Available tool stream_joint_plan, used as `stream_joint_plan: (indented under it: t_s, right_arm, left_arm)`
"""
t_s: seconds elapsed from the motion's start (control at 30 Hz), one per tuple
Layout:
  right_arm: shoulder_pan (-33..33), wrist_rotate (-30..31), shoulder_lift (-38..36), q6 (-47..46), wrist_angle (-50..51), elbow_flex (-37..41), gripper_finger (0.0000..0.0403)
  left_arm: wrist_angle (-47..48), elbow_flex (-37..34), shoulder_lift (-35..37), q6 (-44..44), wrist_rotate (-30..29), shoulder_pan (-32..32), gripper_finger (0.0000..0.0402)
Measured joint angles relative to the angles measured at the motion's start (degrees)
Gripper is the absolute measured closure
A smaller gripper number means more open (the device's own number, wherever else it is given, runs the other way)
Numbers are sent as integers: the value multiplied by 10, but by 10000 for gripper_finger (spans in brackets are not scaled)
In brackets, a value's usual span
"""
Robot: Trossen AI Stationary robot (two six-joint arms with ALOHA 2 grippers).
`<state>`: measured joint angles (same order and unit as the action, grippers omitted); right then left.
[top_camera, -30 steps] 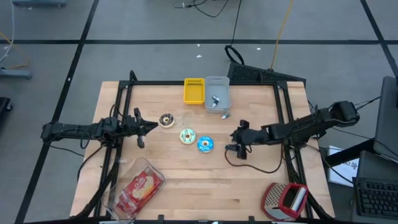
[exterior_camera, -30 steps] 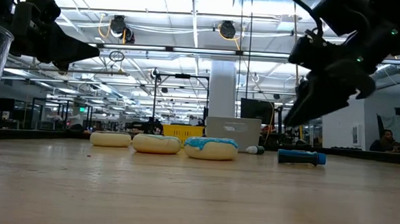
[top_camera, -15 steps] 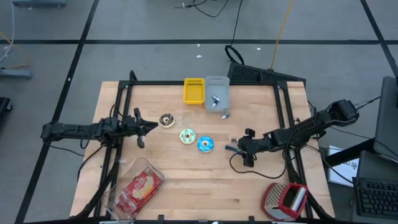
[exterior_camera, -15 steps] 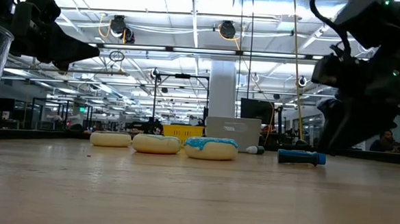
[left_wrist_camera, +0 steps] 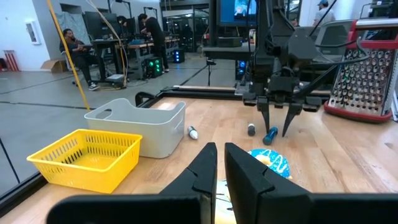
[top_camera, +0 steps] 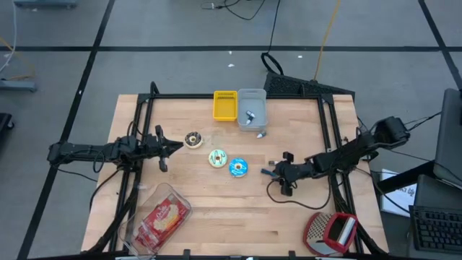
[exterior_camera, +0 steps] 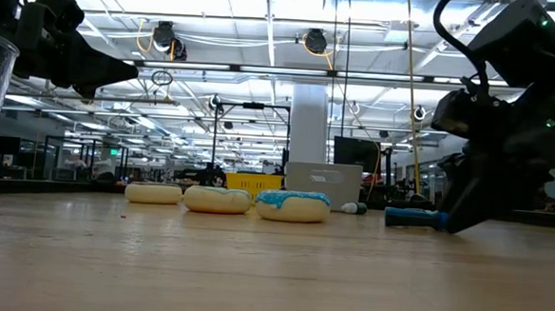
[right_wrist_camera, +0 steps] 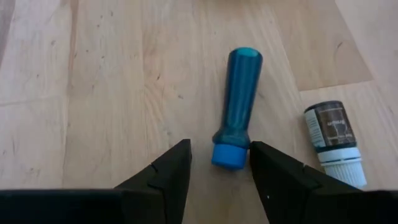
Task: Pick & Place Food Item
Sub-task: Put the dark blue food coloring bottle into the white bin
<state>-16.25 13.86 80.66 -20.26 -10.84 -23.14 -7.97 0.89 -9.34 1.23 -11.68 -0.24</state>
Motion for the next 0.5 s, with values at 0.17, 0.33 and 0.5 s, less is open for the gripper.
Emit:
stream_joint_plan:
  t_s: [0.17,0.33,0.5]
  right_arm:
    - [1,28,10,14,-25,0,248]
    - [2,39,11,20,-25,0,259]
    - [2,39,11,38,-25,0,291]
  left_arm:
    - [0,0,0,0,0,0,371]
    - [0,0,0,0,0,0,371]
    - [0,0,0,0,0,0,371]
